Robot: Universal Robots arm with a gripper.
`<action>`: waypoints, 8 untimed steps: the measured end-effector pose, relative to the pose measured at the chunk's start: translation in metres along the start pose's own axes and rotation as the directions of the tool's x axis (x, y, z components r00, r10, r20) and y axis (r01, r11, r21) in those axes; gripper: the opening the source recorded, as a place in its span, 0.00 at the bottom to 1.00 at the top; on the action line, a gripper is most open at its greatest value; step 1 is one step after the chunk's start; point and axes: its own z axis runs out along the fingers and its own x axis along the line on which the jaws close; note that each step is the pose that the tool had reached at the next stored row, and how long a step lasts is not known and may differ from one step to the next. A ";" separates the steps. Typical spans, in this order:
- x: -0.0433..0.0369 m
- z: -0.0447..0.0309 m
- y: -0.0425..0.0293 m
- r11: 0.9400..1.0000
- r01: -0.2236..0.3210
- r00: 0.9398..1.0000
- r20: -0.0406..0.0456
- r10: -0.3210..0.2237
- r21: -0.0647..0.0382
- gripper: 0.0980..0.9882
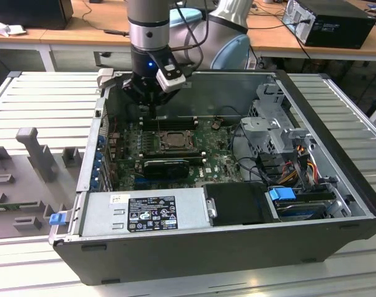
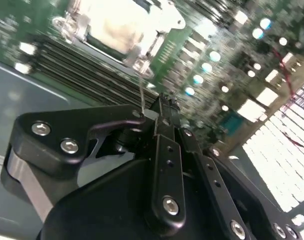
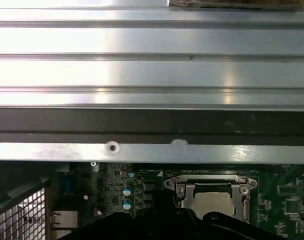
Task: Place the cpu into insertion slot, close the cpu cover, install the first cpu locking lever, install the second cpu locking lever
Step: 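Install the first cpu locking lever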
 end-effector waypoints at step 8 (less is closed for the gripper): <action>-0.0311 0.0014 -0.0026 0.999 0.000 1.000 0.000 0.000 -0.042 0.01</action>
